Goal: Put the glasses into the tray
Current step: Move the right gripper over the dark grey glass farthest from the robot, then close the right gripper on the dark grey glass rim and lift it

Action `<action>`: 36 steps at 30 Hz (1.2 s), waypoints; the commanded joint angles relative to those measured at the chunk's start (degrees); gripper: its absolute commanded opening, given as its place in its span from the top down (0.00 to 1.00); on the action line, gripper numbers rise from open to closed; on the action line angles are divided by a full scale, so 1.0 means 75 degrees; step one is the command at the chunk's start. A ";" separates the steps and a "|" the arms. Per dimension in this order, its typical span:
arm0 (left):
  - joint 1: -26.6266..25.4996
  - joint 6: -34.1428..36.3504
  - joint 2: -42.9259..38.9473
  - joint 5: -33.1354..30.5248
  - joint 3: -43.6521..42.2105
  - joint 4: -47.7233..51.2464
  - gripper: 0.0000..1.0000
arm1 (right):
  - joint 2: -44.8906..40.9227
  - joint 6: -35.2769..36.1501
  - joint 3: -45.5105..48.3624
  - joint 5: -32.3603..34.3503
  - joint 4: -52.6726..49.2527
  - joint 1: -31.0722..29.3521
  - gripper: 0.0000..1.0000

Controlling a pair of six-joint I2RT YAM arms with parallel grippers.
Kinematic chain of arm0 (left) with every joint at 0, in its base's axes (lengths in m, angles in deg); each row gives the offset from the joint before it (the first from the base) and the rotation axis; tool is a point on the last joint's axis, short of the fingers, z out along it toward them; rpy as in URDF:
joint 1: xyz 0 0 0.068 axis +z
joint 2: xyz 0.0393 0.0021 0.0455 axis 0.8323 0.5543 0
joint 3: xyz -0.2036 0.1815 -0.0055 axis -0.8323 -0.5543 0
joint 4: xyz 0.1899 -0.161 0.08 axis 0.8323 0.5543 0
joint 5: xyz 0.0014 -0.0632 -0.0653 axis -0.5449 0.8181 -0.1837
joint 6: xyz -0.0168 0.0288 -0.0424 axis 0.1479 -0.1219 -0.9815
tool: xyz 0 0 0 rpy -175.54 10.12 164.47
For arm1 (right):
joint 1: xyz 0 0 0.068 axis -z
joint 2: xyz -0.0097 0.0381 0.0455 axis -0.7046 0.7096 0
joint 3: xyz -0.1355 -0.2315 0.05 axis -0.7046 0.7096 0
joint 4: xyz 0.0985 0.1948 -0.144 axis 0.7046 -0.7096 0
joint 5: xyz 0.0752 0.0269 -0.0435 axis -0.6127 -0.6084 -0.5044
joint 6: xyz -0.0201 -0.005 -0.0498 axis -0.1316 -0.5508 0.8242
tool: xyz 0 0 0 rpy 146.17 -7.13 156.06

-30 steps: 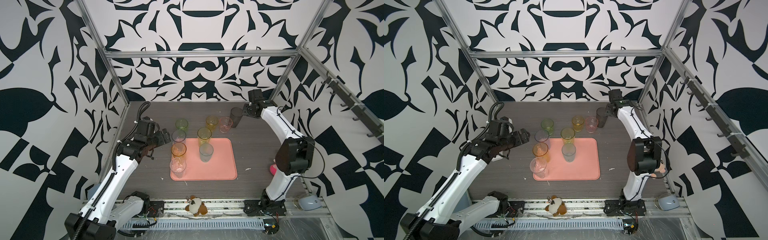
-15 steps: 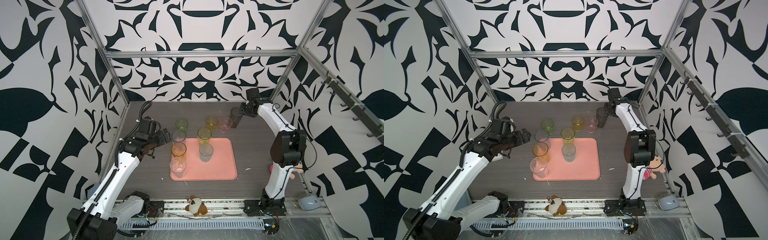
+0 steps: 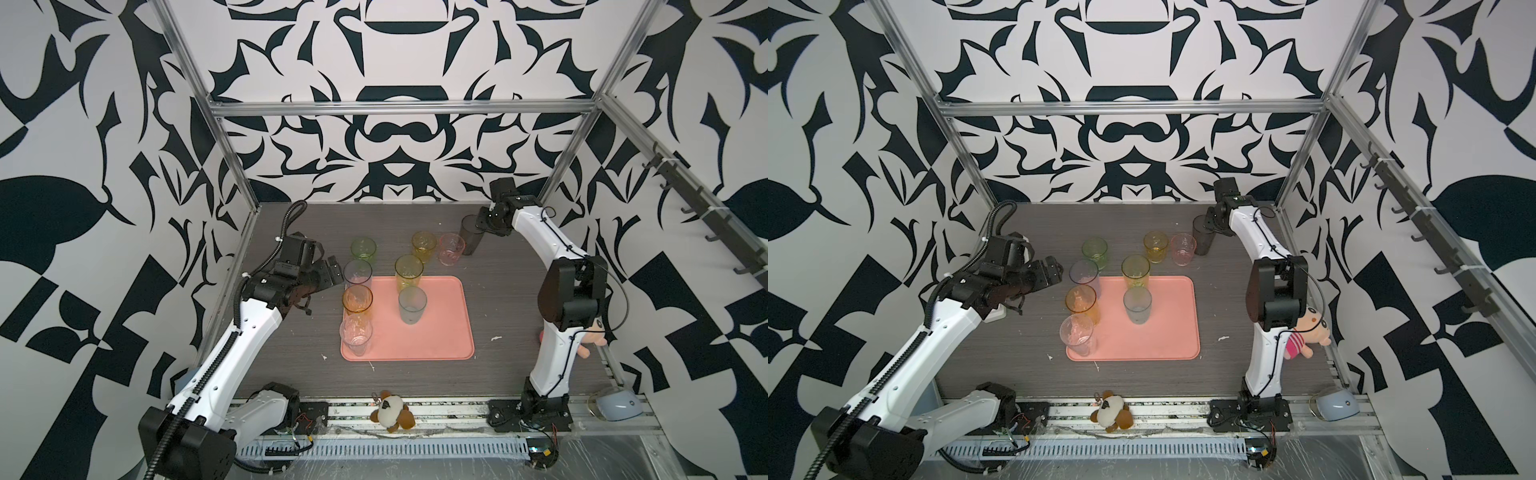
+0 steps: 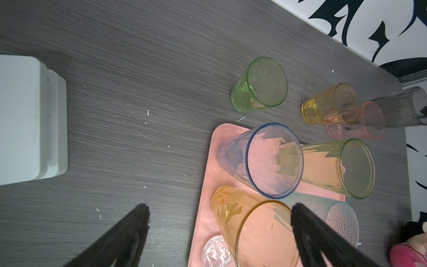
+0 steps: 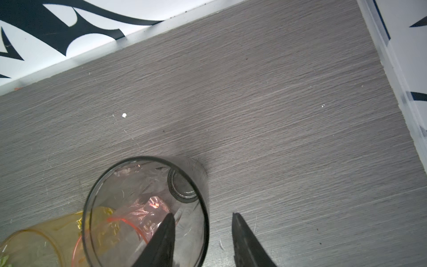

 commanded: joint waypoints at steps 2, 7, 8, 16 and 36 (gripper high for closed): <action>-0.0023 -0.0057 0.0038 -0.0014 0.0258 0.0010 0.01 | -0.0051 -0.0087 -0.0201 -0.0059 -0.0083 0.0027 0.60; -0.0023 -0.0057 0.0066 0.0015 0.0270 -0.0002 0.00 | -0.0007 -0.0110 -0.0155 -0.0097 -0.0082 0.0037 0.63; -0.0024 -0.0057 0.0066 0.0009 0.0265 -0.0013 0.01 | -0.0008 -0.0108 -0.0134 -0.0106 -0.0071 0.0034 0.64; -0.0024 -0.0093 0.0089 0.0056 0.0234 -0.0045 0.00 | 0.0035 -0.0130 -0.0012 -0.0174 -0.0012 0.0041 0.69; -0.0024 -0.0116 0.0101 0.0102 0.0153 -0.0116 0.01 | 0.0097 -0.0162 0.0106 -0.0332 0.0059 0.0042 0.85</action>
